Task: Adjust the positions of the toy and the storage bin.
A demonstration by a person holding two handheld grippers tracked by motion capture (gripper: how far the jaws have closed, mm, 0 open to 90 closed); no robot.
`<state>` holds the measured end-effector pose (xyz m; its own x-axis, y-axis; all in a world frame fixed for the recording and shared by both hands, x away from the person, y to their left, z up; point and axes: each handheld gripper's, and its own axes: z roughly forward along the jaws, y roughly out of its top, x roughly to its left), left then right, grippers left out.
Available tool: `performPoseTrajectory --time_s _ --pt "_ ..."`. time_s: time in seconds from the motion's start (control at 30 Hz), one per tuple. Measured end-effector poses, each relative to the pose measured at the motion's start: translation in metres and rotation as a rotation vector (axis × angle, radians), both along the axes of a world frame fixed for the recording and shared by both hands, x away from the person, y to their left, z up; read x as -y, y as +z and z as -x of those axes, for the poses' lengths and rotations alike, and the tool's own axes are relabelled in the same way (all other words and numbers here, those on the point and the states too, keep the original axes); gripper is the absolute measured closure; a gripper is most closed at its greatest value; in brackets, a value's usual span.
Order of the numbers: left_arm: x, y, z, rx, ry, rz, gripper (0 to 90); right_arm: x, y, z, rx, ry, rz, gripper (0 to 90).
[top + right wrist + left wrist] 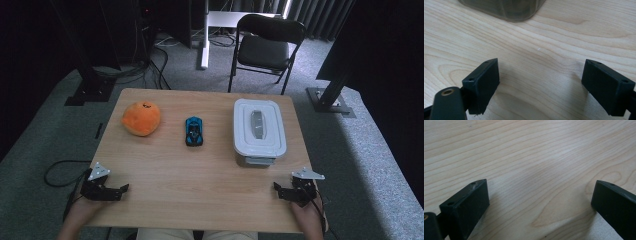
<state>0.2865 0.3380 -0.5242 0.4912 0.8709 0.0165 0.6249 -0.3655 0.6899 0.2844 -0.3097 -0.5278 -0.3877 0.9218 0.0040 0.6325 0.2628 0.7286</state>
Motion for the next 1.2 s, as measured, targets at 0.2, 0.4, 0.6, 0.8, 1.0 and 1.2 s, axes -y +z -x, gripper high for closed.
performPoseTrajectory --time_s 0.2,0.4,0.6,0.8,1.0,1.2 --pt "0.0 0.0 0.0 -0.002 0.021 0.0 2.1 0.001 0.0 0.001 -0.001 -0.001 -0.004 14.8" --pt "0.002 0.001 0.001 -0.015 0.043 -0.008 2.1 0.0 0.0 0.001 -0.001 -0.001 -0.003 14.8" --pt "0.009 0.003 0.005 -0.002 0.084 -0.03 2.1 0.0 0.0 0.001 -0.001 -0.001 -0.003 14.8" --pt "0.019 0.004 0.002 -0.022 0.063 -0.031 2.1 0.0 0.0 0.001 -0.001 -0.002 -0.003 14.8" --pt "0.035 0.012 -0.006 -0.027 0.029 -0.004 2.1 0.0 0.0 0.001 -0.001 -0.002 -0.003 14.8" --pt "0.056 0.024 -0.015 -0.009 0.007 0.002 2.1 0.0 0.0 0.001 -0.001 -0.002 -0.003 14.8"
